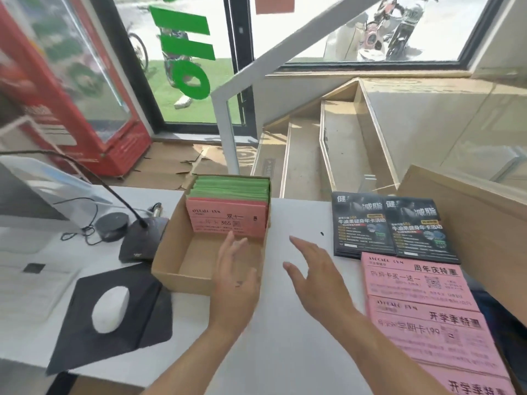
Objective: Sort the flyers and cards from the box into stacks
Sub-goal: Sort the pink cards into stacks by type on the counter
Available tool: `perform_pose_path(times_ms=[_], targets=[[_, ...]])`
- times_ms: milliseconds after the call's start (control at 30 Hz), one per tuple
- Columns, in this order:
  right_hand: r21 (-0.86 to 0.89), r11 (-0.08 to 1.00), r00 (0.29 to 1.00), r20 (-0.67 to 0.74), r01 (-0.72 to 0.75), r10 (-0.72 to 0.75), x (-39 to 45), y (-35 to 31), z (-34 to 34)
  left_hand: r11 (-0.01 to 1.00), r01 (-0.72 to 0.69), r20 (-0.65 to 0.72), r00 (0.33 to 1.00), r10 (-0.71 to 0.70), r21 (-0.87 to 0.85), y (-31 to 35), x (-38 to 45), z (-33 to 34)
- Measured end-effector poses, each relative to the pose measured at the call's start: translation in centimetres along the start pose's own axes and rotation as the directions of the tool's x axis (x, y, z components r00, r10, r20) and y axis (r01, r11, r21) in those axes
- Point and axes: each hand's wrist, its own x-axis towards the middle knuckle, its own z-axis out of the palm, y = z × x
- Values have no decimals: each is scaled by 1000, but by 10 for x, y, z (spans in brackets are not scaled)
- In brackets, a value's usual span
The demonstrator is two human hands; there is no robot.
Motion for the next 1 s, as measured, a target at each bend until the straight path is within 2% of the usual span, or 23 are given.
perform_pose_path(times_ms=[100, 167, 233, 367, 433, 500, 633, 800, 933, 1000], targets=[[-54, 994, 995, 18, 97, -96, 44, -35, 36, 983, 0, -41, 999, 8, 183, -26, 47, -44], [-129, 984, 992, 39, 127, -122, 75, -52, 56, 949, -30, 20, 999, 24, 315, -41, 77, -65], [-258, 953, 985, 99, 160, -138, 104, -62, 73, 899, -120, 130, 989, 71, 422, -56, 107, -78], [-475, 868, 978, 199, 149, -59, 138, -65, 96, 820, -269, 315, 942, 115, 505, -78, 154, -89], [-535, 833, 982, 184, 140, -47, 141, -62, 106, 784, -340, 354, 921, 165, 520, -86, 169, -90], [-569, 808, 987, 124, 152, -98, 138, -57, 114, 770, -373, 359, 911, 200, 517, -95, 177, -89], [-593, 792, 982, -5, 148, -187, 136, -48, 118, 781, -391, 340, 909, 244, 487, -104, 177, -83], [-476, 855, 945, -129, 207, -301, 130, -63, 109, 821, -337, 273, 934, 231, 461, -105, 179, -81], [-418, 899, 986, -35, 133, -163, 129, -67, 107, 812, -348, 235, 935, 265, 469, -105, 182, -82], [-452, 887, 994, -11, 91, -107, 130, -66, 108, 791, -346, 211, 938, 276, 504, -105, 182, -83]])
